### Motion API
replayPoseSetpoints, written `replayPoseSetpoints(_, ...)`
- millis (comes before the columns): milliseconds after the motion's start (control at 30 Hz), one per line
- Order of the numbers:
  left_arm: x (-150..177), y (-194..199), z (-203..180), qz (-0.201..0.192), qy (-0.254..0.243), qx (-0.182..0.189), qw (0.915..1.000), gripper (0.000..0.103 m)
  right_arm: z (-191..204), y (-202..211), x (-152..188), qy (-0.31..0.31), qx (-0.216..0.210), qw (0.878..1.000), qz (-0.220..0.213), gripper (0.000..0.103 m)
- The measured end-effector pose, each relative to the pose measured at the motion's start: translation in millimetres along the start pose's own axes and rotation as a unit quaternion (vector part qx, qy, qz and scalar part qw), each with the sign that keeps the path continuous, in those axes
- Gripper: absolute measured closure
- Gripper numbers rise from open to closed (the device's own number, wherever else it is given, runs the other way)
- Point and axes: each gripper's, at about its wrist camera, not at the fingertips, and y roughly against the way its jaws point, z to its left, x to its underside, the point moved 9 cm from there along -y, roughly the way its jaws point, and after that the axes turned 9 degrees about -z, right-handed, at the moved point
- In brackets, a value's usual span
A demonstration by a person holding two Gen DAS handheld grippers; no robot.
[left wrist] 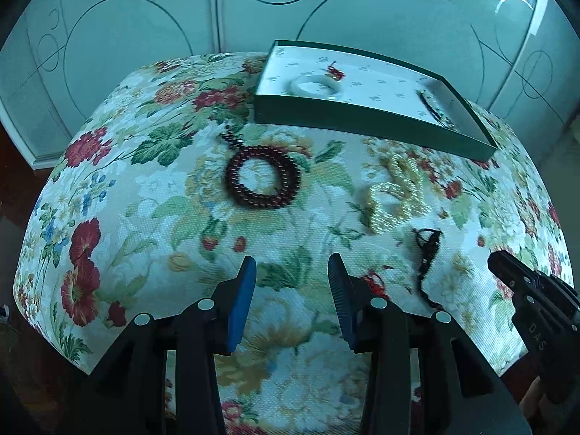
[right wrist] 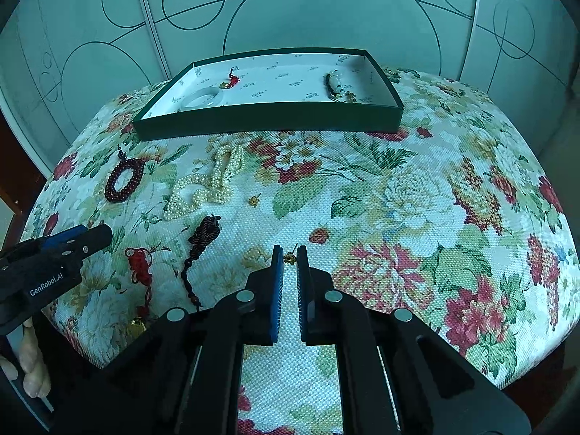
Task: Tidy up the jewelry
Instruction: 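Grasp the small gold charm with the right gripper while the left gripper grasps the red tassel charm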
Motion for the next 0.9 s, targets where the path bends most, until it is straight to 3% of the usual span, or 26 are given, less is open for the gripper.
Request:
replayPoseSetpoints(733, 21.0, -9.8, -42.8, 0.026, -0.028, 0.010, 0.9992, 0.062, -27.3, 15.1, 14.6, -0.024, -0.005, 1.000, -0.003, 0.096)
replayPoseSetpoints(867, 20.1, -9.9, -43.6, 0.009, -0.048, -0.002, 0.9988, 0.088, -28.1, 14.5, 14.5, -0.028, -0.005, 1.000, -0.003, 0.096)
replayPoseSetpoints(900, 19.6, -10.0, -42.7, 0.007, -0.047, -0.003, 0.9989, 0.090, -28.1, 14.2, 14.6, -0.028, -0.006, 1.000, -0.003, 0.096)
